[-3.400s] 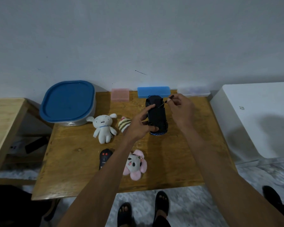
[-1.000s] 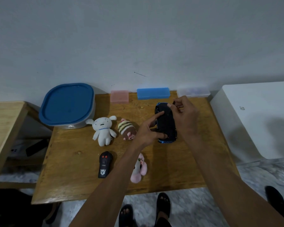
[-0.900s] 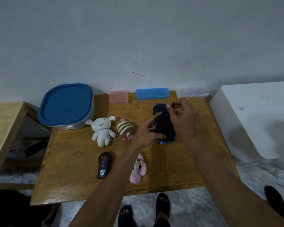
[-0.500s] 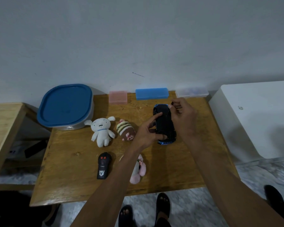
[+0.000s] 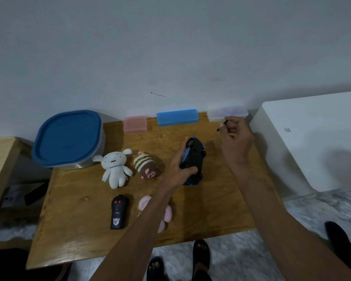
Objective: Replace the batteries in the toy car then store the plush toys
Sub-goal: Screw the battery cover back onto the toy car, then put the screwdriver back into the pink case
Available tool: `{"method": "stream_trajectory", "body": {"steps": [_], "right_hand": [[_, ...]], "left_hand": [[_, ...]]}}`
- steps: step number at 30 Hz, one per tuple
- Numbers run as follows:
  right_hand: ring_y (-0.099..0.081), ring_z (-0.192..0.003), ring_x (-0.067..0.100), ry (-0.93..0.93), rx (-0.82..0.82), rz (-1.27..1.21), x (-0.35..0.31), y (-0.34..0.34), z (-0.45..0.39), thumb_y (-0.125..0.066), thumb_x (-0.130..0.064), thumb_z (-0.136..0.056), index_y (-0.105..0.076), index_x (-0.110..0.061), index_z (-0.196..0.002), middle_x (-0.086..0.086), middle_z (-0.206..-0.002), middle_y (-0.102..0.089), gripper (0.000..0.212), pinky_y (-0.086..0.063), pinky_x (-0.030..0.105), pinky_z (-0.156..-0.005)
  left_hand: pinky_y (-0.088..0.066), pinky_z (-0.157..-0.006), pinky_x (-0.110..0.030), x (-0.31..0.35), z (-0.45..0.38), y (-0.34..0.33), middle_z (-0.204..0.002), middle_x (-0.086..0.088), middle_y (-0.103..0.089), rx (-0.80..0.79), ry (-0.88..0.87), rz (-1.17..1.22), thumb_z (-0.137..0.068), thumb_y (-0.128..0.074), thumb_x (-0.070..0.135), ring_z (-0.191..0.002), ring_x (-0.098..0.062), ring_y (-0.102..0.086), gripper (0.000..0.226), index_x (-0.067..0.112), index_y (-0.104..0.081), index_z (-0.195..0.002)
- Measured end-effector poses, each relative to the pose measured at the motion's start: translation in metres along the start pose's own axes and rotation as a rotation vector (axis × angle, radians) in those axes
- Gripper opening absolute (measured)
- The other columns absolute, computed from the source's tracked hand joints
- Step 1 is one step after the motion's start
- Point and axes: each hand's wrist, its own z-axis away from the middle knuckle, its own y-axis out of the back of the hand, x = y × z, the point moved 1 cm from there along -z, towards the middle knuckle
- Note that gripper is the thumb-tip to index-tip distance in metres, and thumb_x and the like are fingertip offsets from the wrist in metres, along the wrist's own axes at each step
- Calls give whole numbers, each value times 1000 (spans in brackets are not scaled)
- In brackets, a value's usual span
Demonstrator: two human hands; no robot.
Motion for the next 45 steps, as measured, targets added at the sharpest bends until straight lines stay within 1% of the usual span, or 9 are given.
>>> {"method": "stream_trajectory", "body": {"steps": [7,12,17,20,22,26,33,38,45], "right_hand": [[-60,-76,5,-48,-16,31,18,11,-1,-71,-13,-90,-68,-10,-108,-1,-85,-66,18,-45,8,-61],[-58,-75,-1,-68,-22,27,26,14,-5,-71,-13,-91,-69,-10,-109,-8,-83,-63,19,-45,7,-61],[-63,-79,12,-86,-33,11,32,14,-10,-72,-15,-90,-68,-13,-108,-4,-84,-65,18,-47,9,-60],[-65,-81,13,-103,-39,0,37,14,-12,-71,-17,-91,-68,-17,-108,-4,-85,-66,17,-48,11,-61],[-65,-82,13,-115,-43,-4,39,15,-14,-71,-17,-91,-68,-17,-108,-2,-87,-67,17,-49,11,-62],[-66,-83,10,-126,-55,-5,44,18,-18,-71,-16,-91,-68,-15,-111,-4,-89,-68,20,-51,10,-63],[-66,-76,-3,-213,-122,-58,53,22,-18,-76,-16,-88,-68,-14,-102,-9,-84,-69,17,-50,11,-63],[-69,-74,13,-381,-194,-160,66,25,-16,-76,-21,-87,-66,-12,-96,3,-87,-72,16,-58,25,-63],[-68,-69,14,-514,-338,-227,64,23,-21,-73,-14,-89,-63,-2,-96,13,-87,-71,17,-57,23,-59]], "left_hand": [[-56,-84,-28,-17,-9,-8,-155,1,-39,101,119,55,-80,-66,-7,-117,-16,-56,96,54,-37,-148],[-48,-84,-18,-18,-17,-16,-131,27,-48,131,128,74,-85,-74,7,-110,6,-53,84,46,-39,-150],[-52,-96,-36,-15,-24,-24,-143,2,-50,220,186,62,-99,-60,16,-111,-14,-57,56,50,-46,-142],[-54,-74,-19,-20,-25,-29,-133,-4,-54,237,155,-73,-97,-65,21,-94,-11,-60,57,52,-44,-141],[-54,-79,-18,-27,-27,-32,-134,-9,-46,272,150,-197,-89,-75,27,-108,-20,-57,66,50,-45,-143],[-34,-114,-46,-29,-27,-44,-154,-11,-25,376,252,-566,-85,-78,35,-140,-33,-27,73,48,-42,-147],[-28,-114,-64,-40,-31,-75,-163,-15,-5,355,369,-922,-88,-72,47,-146,-43,-14,83,58,-19,-151],[-25,-112,-61,-43,-34,-92,-163,-22,3,284,439,-1100,-96,-63,42,-147,-45,-10,86,55,-1,-154],[-24,-113,-61,-34,-33,-93,-163,-19,1,284,452,-998,-96,-58,51,-147,-43,-10,80,54,-5,-155]]}}
